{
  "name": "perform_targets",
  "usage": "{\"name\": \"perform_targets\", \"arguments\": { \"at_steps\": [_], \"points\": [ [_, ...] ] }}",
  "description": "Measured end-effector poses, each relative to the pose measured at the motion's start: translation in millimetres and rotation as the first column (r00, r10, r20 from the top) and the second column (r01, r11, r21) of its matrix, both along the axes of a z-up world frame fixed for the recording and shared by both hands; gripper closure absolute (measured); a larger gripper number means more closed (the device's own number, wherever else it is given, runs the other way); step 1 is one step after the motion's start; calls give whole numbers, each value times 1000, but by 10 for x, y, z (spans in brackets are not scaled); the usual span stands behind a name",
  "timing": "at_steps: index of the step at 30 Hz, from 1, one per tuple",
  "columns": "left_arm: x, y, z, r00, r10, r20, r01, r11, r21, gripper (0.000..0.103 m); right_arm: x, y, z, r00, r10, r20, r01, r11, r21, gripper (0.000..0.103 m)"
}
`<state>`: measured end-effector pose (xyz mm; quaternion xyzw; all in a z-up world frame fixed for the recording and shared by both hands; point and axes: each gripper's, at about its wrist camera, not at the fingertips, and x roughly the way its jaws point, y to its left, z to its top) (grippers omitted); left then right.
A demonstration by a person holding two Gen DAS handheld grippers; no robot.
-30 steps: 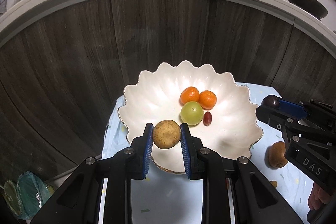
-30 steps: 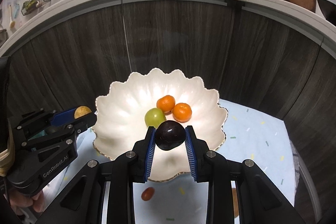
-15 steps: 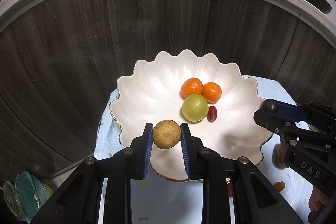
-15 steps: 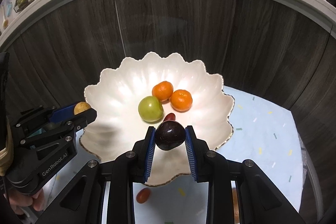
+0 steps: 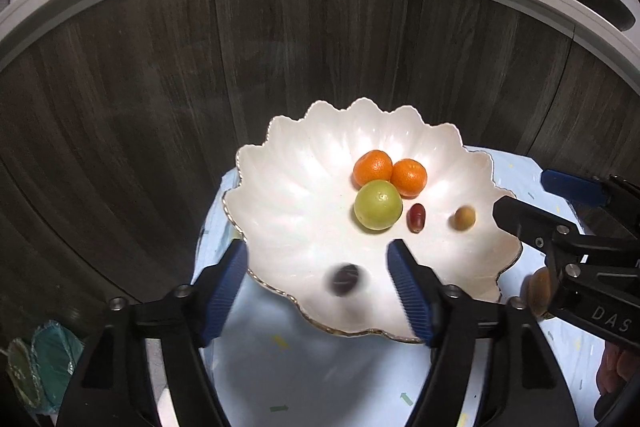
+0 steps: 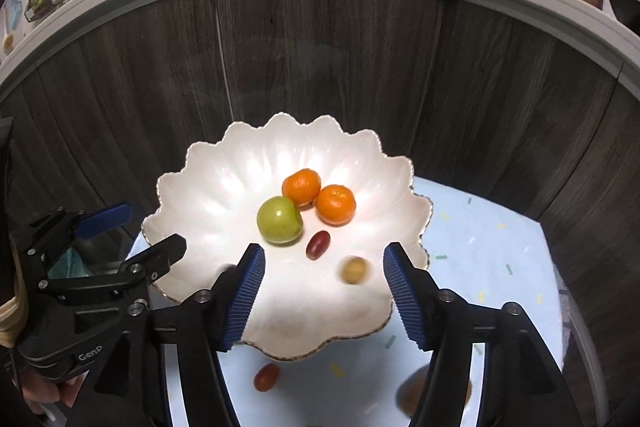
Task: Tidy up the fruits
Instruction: 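Withdraw both open grippers from the bowl toward the mango and small fruit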
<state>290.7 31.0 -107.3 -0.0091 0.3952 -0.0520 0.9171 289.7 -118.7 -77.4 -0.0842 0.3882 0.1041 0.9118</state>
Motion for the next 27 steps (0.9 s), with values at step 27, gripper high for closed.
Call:
{"name": "perform_targets", "arguments": {
  "at_steps": [27],
  "points": [
    [-589, -439, 467, 995, -51, 80, 47, 998, 49, 8, -538, -513, 411, 993, -64, 102, 61, 998, 35, 25]
  ]
}}
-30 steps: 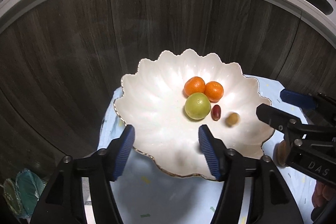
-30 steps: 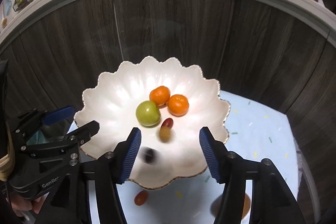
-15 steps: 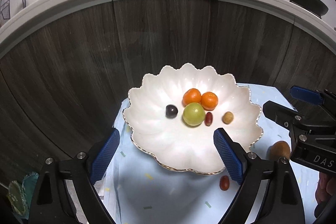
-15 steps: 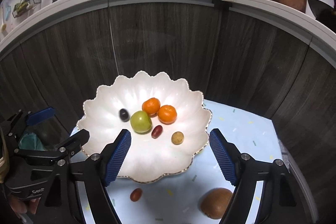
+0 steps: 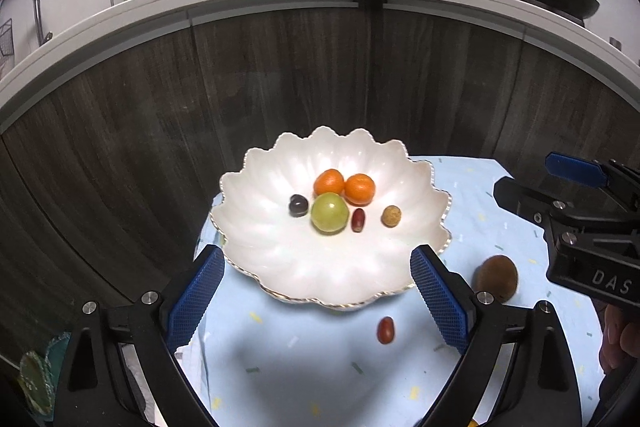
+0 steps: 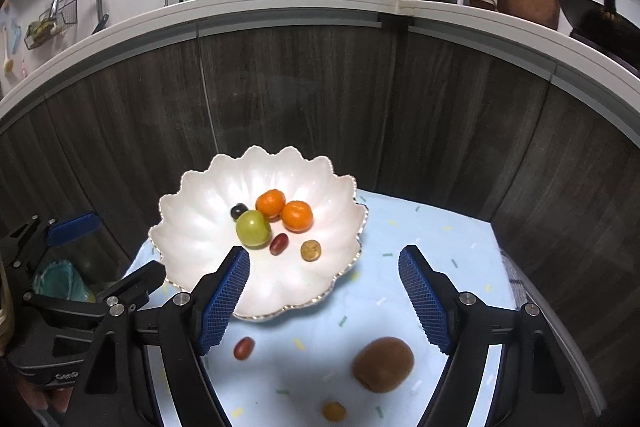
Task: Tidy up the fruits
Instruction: 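Withdraw both open grippers from the bowl toward the mango and small fruit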
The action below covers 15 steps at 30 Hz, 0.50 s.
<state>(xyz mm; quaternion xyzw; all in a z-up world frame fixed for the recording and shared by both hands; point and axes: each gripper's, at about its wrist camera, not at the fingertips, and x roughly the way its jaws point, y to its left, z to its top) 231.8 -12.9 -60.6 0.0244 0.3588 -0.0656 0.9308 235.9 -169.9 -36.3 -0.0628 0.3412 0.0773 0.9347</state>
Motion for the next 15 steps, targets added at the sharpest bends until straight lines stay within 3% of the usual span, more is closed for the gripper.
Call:
{"name": "perform_targets", "arguments": {
  "at_steps": [15],
  "points": [
    [-284, -204, 29, 999, -34, 4, 34, 999, -2, 8, -285, -254, -29, 1000, -12, 1, 12, 1000, 12, 25]
  ]
}}
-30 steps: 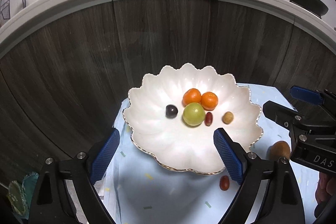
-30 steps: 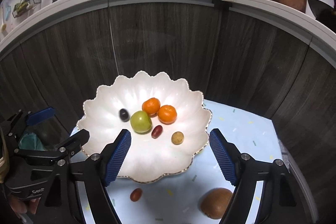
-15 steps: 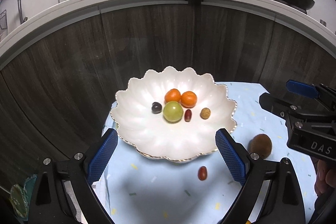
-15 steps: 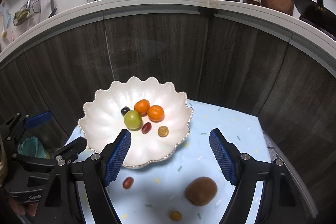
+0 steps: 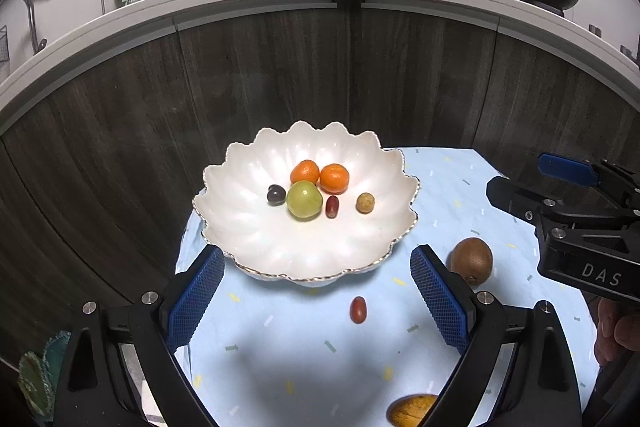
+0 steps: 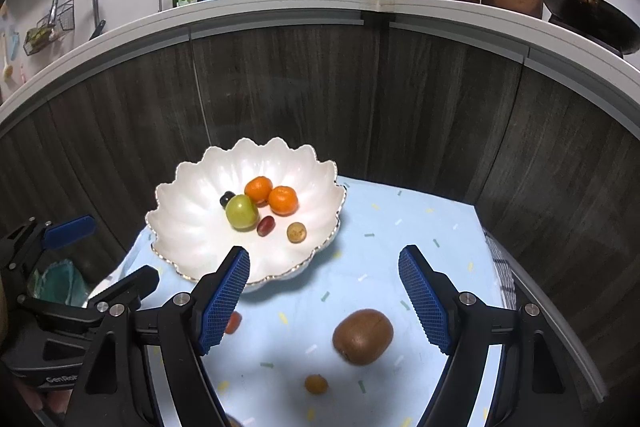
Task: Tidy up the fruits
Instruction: 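Withdraw both open grippers from the bowl toward the mango and small fruit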
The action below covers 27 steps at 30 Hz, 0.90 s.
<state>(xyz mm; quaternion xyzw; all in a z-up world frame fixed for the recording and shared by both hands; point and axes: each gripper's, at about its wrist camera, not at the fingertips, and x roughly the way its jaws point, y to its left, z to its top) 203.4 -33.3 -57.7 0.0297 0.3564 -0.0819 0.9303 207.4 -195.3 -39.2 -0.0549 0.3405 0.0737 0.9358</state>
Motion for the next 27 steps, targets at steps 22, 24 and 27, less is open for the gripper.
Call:
{"name": "perform_targets", "arguments": {
  "at_steps": [22, 24, 27],
  "points": [
    [-612, -290, -346, 993, -101, -67, 100, 995, -27, 8, -435, -239, -381, 998, 5, -59, -4, 1000, 8, 25],
    [-660, -319, -384, 992, -108, -68, 106, 994, -24, 8, -469, -250, -431, 998, 13, -64, -12, 1000, 10, 25],
    [-745, -357, -426, 992, -114, -56, 113, 993, -16, 8, -524, -264, -498, 997, 26, -67, -26, 1000, 5, 25]
  ]
}}
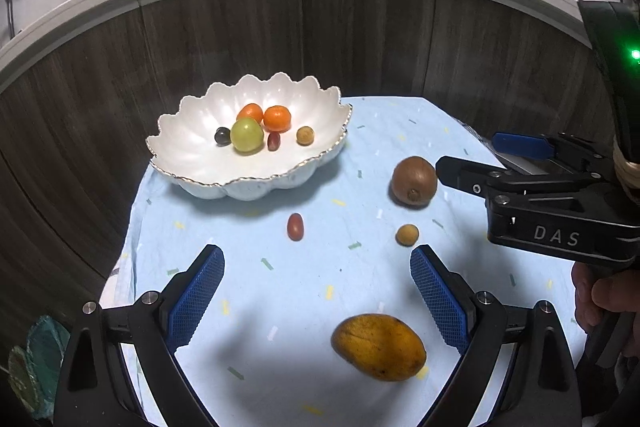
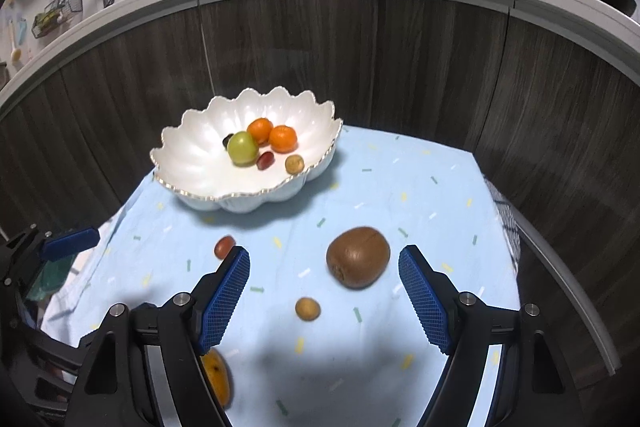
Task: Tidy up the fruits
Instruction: 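Withdraw both open grippers from the bowl toward the mango and small fruit, then grasp the yellow mango with the left gripper while the right gripper grasps the small brown fruit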
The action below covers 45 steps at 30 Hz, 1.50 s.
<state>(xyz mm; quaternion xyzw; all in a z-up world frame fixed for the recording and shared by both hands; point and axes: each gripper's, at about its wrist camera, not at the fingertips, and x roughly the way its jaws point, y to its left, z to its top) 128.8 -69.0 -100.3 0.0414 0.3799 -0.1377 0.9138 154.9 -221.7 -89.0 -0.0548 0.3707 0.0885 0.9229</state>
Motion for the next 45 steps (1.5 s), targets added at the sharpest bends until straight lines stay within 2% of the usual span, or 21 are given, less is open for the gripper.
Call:
{"name": "perform_targets", "arguments": {
  "at_steps": [14, 24, 29, 34, 40, 43, 45],
  "points": [
    [-261, -215, -228, 1000, -12, -21, 12, 1000, -2, 8, -153, -108, -297, 997, 65, -28, -66, 998, -6, 25],
    [-253, -342, -565, 993, -10, -118, 13, 1000, 26, 9, -112, -117, -553, 990, 130, -51, -132, 990, -38, 25],
    [-258, -369, -667, 990, -8, -138, 11, 1000, 24, 9, -7, -72, -664, 984, 163, -65, -165, 986, -26, 25],
    [-202, -382, -774, 985, -10, -171, 13, 1000, 17, 20, 99, 5, -790, 978, 190, -88, -192, 981, -17, 27],
    [-184, -386, -853, 980, -24, -198, 21, 1000, -19, 29, 224, 52, -925, 973, 193, -128, -197, 980, -18, 46],
    [-189, -395, -864, 980, -28, -199, 23, 999, -27, 30, 269, 79, -1006, 970, 188, -153, -194, 981, -28, 56],
    [-182, -386, -864, 979, -29, -201, 21, 999, -38, 31, 286, 84, -1067, 967, 185, -178, -192, 981, -26, 68]
  ]
}}
